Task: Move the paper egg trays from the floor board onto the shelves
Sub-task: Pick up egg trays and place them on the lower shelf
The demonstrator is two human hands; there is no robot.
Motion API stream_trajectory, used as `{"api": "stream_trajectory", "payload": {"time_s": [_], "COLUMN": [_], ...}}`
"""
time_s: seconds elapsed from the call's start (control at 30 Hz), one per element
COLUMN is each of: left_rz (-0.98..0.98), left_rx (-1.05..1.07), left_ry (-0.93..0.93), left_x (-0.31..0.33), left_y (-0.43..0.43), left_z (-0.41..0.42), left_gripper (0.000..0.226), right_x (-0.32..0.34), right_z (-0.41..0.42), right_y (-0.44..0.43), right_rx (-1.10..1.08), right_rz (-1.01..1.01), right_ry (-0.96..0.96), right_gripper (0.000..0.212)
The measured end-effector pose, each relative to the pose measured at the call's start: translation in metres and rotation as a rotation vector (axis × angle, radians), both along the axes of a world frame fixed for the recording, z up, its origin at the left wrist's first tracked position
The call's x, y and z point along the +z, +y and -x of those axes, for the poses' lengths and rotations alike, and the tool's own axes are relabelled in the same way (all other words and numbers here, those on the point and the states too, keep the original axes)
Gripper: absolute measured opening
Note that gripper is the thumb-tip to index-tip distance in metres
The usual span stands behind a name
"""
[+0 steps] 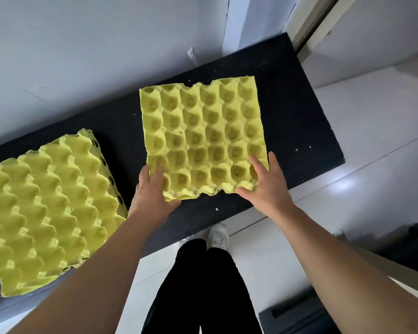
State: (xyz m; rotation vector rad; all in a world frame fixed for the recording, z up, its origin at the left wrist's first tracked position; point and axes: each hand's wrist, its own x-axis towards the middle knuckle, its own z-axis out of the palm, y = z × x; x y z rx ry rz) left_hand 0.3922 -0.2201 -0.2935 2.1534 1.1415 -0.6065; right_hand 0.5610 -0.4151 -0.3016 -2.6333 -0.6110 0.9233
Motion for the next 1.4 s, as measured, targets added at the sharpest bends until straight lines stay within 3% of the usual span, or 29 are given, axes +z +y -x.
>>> {"api": "stream_trajectory", "payload": {"time_s": [0.13, 0.33, 0.73, 1.1, 1.4], "left_rz": [0.013, -0.034, -0.152, -0.276, -0.356], "left_rx": [0.072, 0.114, 0.084, 0.298, 0.607], "left_ry": [-0.033, -0.06, -0.214, -0.321, -0.409], "left_x": [-0.017, -0.007, 0.115, 0.247, 0.313], "left_y": [0.002, 0.004, 0.035, 0.034, 0.007], "left_z": [-0.005, -0.011, 0.017, 0.087, 0.197], "left_gripper": [0.101, 0.097, 0.099, 0.096, 0.102], "right_x": [-0.018, -0.009, 0.11, 0.251, 0.326], "right_z": [-0.003, 0.0, 0.025, 0.055, 0.125], "right_y": [0.002, 0.012, 0.036, 0.076, 0.106], "right_rx": [-0.104, -0.162, -0.208, 0.036, 0.348], "right_rz": [-0.102, -0.139, -0.253, -0.344, -0.412], "right_ry": [0.095, 0.079, 0.045, -0.026, -0.067], "right_gripper": [0.092, 0.086, 0.084, 0.092, 0.092]}}
